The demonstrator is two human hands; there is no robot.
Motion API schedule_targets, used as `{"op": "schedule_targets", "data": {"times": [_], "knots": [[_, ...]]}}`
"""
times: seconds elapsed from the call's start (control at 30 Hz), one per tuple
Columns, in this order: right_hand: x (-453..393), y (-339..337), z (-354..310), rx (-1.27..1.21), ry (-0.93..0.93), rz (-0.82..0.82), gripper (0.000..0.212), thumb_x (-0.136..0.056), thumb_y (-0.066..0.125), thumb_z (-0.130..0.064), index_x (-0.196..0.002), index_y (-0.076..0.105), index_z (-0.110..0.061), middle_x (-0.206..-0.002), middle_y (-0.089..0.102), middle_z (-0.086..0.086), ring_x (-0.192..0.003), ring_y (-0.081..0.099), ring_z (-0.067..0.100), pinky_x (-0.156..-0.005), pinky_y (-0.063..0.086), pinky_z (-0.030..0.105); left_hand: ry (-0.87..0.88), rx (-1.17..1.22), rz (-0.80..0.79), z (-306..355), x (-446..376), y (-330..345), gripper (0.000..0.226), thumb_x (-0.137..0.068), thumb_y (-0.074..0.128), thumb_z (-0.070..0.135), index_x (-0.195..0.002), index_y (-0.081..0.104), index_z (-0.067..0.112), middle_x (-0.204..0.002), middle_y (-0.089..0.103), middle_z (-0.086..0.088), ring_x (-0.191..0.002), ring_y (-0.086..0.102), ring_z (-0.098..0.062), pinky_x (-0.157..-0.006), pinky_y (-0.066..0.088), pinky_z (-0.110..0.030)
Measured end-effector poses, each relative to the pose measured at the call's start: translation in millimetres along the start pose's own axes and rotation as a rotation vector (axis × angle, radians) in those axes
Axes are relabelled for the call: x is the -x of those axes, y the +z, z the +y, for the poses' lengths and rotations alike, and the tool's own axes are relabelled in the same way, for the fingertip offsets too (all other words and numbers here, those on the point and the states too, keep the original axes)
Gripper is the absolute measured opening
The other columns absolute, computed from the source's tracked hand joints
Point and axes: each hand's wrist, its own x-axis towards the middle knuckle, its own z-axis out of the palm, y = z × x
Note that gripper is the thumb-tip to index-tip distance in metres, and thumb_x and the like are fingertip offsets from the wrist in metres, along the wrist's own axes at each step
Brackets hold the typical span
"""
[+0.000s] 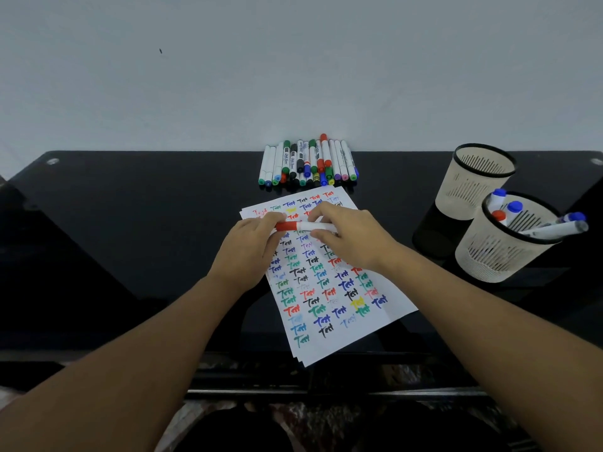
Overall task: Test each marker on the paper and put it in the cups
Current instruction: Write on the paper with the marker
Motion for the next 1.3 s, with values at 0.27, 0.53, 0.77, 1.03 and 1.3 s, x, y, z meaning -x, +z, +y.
{"op": "schedule_targets", "data": {"times": [0.27, 0.53, 0.77, 1.03, 1.3], "knots": [[-4, -1, -16, -0.026, -0.091, -0.084, 0.050, -0.108, 0.054, -0.032, -0.152, 0.031, -0.027, -0.120, 0.068, -0.004, -0.092, 0.062, 0.014, -0.083, 0.051, 0.036, 0.019, 0.024, -0.007, 3, 1, -2, 0.032, -0.106, 0.050, 0.027, -0.138, 0.052, 0.021, -0.126, 0.069, -0.003, -0.114, 0.061, -0.025, -0.088, 0.041, -0.031], [2, 7, -10, -0.086, -0.066, -0.014, 0.048, -0.107, 0.053, -0.033, -0.150, 0.030, -0.031, -0.116, 0.067, -0.003, -0.083, 0.062, 0.008, -0.072, 0.051, 0.035, -0.048, 0.081, -0.054, 2, 0, 1, 0.055, -0.105, 0.050, 0.039, -0.155, 0.029, 0.031, -0.136, 0.062, -0.002, -0.119, 0.059, -0.023, -0.091, 0.044, -0.031], [10, 7, -9, -0.168, -0.042, 0.105, 0.056, -0.111, 0.033, -0.032, -0.158, 0.014, -0.057, -0.142, 0.059, 0.004, -0.104, 0.063, 0.015, -0.085, 0.055, 0.040, -0.071, 0.037, -0.113, 2, -5, 0, 0.079, -0.092, 0.055, 0.067, -0.156, 0.033, 0.025, -0.148, 0.052, 0.001, -0.133, 0.049, -0.021, -0.109, 0.039, -0.038], [27, -2, 0, -0.241, 0.078, 0.099, 0.048, -0.105, 0.041, -0.029, -0.144, 0.032, -0.057, -0.084, 0.069, 0.004, -0.061, 0.061, 0.029, -0.054, 0.053, 0.053, -0.022, -0.018, -0.110, -4, -6, 3, 0.084, -0.087, 0.052, 0.077, -0.151, 0.047, 0.023, -0.151, 0.051, 0.001, -0.139, 0.044, -0.019, -0.115, 0.034, -0.039], [42, -3, 6, -0.254, 0.144, 0.110, 0.052, -0.102, 0.045, -0.028, -0.141, 0.030, -0.059, -0.089, 0.071, 0.005, -0.063, 0.064, 0.030, -0.054, 0.054, 0.051, 0.088, -0.075, -0.129, -5, -7, 3, 0.081, -0.089, 0.048, 0.077, -0.153, 0.042, 0.026, -0.151, 0.051, 0.001, -0.139, 0.044, -0.019, -0.116, 0.036, -0.042]]}}
